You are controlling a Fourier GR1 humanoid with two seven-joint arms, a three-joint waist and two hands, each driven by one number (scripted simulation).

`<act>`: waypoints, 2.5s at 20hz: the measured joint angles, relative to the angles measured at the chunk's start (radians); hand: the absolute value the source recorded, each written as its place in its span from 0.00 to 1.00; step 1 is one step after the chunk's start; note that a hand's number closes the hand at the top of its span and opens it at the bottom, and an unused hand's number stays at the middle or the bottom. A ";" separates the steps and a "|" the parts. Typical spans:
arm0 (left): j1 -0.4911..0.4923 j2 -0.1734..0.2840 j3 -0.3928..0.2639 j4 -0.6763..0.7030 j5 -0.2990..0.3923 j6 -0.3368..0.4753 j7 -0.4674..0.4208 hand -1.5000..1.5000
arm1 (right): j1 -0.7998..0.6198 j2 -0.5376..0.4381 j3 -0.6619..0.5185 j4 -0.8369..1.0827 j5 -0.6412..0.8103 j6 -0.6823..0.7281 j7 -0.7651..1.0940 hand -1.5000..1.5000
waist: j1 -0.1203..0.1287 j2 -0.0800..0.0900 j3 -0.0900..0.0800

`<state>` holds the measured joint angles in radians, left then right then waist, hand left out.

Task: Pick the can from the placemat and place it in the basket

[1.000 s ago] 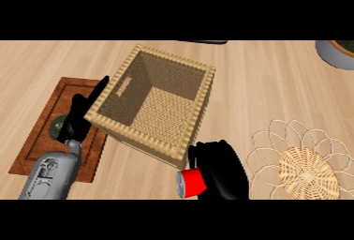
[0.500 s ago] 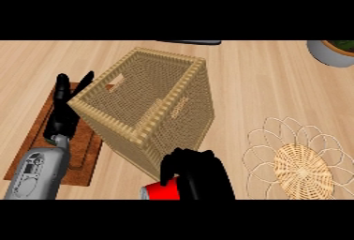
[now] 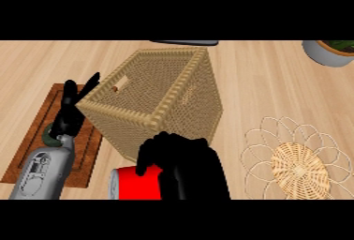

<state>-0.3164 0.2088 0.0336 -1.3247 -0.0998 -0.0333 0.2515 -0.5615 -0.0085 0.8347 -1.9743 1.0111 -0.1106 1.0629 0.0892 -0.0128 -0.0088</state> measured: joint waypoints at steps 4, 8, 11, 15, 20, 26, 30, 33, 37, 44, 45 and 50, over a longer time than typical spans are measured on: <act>0.006 -0.008 -0.012 0.004 -0.011 0.004 -0.003 0.50 | -0.138 -0.001 -0.060 0.045 -0.021 0.007 0.042 1.00 | -0.001 -0.002 -0.002; 0.017 -0.011 -0.020 0.008 -0.023 0.011 -0.007 0.50 | -0.273 -0.003 -0.134 0.149 -0.029 0.060 0.073 1.00 | -0.011 -0.005 -0.004; 0.028 -0.004 -0.011 0.014 -0.022 0.012 -0.017 0.50 | -0.367 -0.004 -0.175 0.238 -0.029 0.114 0.093 1.00 | -0.023 -0.007 -0.004; 0.037 -0.011 -0.010 0.010 -0.028 0.027 -0.022 0.50 | -0.489 -0.006 -0.248 0.356 -0.069 0.188 0.112 1.00 | -0.031 -0.007 -0.002; 0.052 0.000 0.004 0.002 -0.020 0.022 -0.035 0.50 | -0.623 -0.008 -0.333 0.485 -0.120 0.271 0.118 1.00 | -0.051 -0.004 0.002; 0.060 0.005 0.018 0.004 -0.015 0.023 -0.044 0.50 | -0.749 -0.006 -0.427 0.592 -0.184 0.342 0.097 1.00 | -0.071 0.003 0.006; 0.066 0.008 0.022 -0.016 -0.010 0.018 -0.031 0.50 | -0.768 -0.005 -0.434 0.618 -0.231 0.357 0.078 1.00 | -0.075 0.006 0.007; 0.081 0.014 0.030 -0.030 -0.003 0.013 -0.029 0.50 | -0.735 -0.004 -0.424 0.632 -0.236 0.359 0.061 1.00 | -0.078 0.007 0.008; 0.088 0.011 0.035 -0.028 -0.005 0.017 -0.039 0.50 | -0.674 -0.003 -0.414 0.631 -0.227 0.365 0.039 1.00 | -0.086 0.009 0.008; 0.091 0.002 0.023 -0.045 -0.016 0.021 -0.030 0.50 | -0.557 -0.001 -0.444 0.643 -0.267 0.284 0.038 0.00 | -0.081 0.011 0.009; 0.100 -0.004 0.019 -0.041 -0.021 0.024 -0.043 0.50 | -0.535 0.000 -0.447 0.642 -0.268 0.266 0.033 0.00 | -0.081 0.011 0.008; 0.092 -0.010 0.018 -0.046 -0.026 0.029 -0.036 0.50 | -0.469 0.002 -0.442 0.631 -0.251 0.150 0.005 0.00 | -0.081 0.013 0.009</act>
<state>-0.2245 0.1983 0.0519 -1.3710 -0.1254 -0.0048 0.2151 -1.0308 -0.0069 0.3932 -1.3431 0.7598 0.0398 1.0678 0.0087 -0.0003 -0.0002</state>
